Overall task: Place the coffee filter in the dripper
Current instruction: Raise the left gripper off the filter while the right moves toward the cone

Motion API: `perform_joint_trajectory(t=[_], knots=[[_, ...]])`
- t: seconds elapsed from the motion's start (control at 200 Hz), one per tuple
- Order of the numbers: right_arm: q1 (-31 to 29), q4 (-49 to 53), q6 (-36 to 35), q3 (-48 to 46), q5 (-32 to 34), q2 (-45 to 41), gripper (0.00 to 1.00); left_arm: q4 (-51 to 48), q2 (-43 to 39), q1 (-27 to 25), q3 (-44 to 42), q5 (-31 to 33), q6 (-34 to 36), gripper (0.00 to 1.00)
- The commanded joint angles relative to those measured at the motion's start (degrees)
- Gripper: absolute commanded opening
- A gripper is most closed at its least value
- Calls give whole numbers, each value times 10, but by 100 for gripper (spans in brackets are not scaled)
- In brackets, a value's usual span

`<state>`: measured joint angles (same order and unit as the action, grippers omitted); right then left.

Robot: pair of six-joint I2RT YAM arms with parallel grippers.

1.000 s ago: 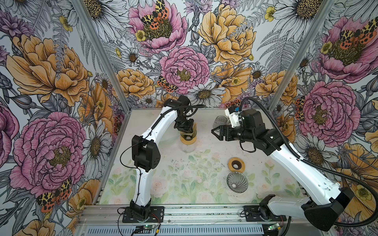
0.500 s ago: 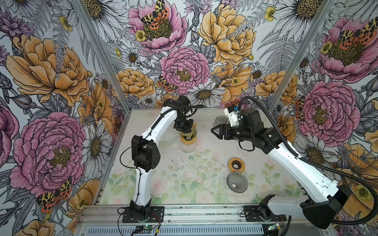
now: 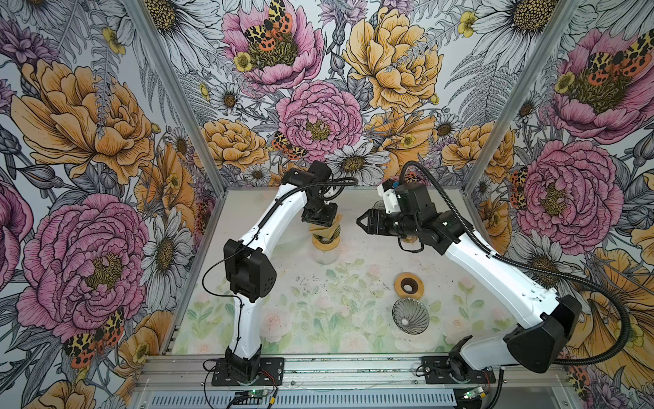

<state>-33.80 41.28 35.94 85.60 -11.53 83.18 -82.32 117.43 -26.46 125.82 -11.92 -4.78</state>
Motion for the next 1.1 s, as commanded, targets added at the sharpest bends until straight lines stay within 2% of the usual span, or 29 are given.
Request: perform_joint_trajectory(t=[0.0, 0.165, 0.25, 0.54, 0.771, 1.096], knots=[[-6, -5, 30, 31, 22, 27, 68, 0, -35, 7, 11, 9, -16, 11], [-9, -12, 59, 58, 30, 64, 69, 2, -55, 21, 16, 9, -39, 12], [-13, -12, 69, 79, 34, 85, 70, 2, -63, 33, 22, 6, -42, 21], [-28, -10, 110, 130, 27, 159, 76, 2, -64, 65, 12, 25, -30, 36], [-37, 2, 111, 160, 35, 200, 76, 2, -37, 71, 12, -3, -25, 50], [-37, 5, 108, 156, 39, 226, 77, 2, -6, 61, 8, 14, -12, 53]])
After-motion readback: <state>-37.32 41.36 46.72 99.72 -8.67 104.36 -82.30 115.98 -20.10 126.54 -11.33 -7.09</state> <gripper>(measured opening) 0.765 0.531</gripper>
